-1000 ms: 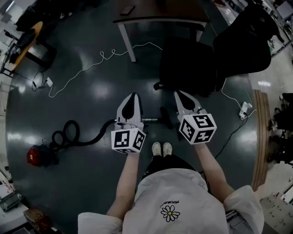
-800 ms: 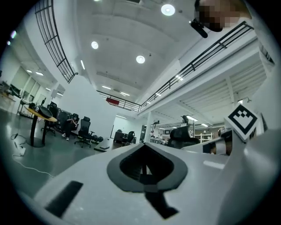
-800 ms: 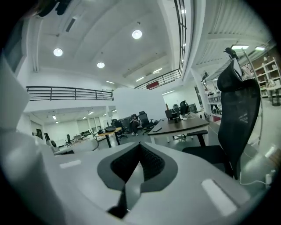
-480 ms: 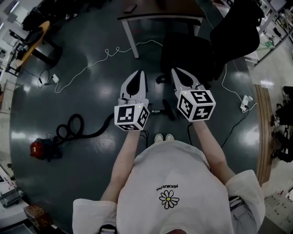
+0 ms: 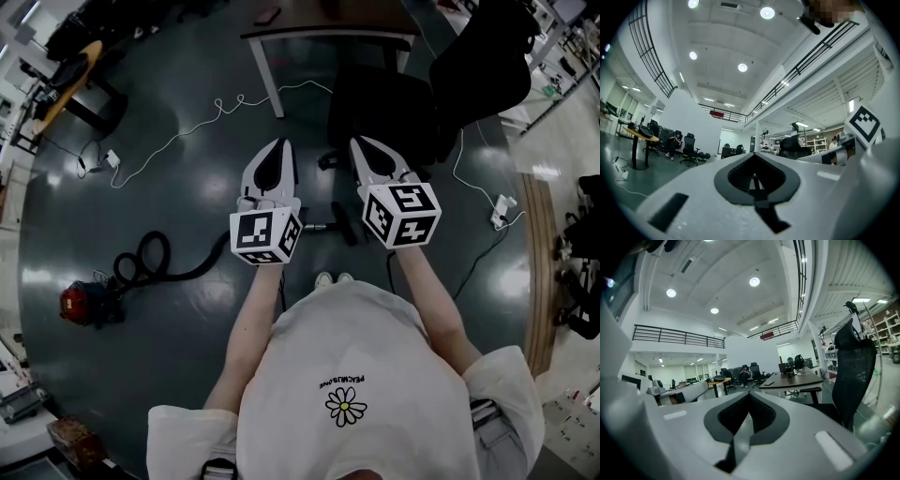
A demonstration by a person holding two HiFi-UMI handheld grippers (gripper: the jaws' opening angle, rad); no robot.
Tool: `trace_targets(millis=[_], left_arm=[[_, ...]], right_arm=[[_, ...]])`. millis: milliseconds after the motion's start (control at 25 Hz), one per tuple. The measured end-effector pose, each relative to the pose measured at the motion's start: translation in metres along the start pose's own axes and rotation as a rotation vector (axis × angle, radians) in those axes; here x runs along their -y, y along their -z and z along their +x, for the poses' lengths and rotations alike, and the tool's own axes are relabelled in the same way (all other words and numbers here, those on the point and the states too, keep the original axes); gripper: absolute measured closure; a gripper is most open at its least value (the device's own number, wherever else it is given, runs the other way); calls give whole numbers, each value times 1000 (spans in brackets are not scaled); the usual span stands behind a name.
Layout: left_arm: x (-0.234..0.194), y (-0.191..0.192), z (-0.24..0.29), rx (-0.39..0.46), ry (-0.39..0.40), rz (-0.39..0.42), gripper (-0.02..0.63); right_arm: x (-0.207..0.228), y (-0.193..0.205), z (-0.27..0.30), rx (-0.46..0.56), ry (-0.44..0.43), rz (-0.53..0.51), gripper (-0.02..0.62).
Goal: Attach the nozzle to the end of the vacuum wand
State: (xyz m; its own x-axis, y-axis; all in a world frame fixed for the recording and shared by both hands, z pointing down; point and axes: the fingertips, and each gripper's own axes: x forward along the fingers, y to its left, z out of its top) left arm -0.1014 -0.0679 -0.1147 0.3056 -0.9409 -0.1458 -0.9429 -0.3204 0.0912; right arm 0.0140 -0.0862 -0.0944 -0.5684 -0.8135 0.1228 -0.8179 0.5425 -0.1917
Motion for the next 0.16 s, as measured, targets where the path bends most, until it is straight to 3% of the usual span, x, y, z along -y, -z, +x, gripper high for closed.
trace_targets(millis=[160], left_arm=[[-2, 1, 2, 3, 1, 3, 603]], right_arm=[[2, 1, 4, -3, -2, -5, 589]])
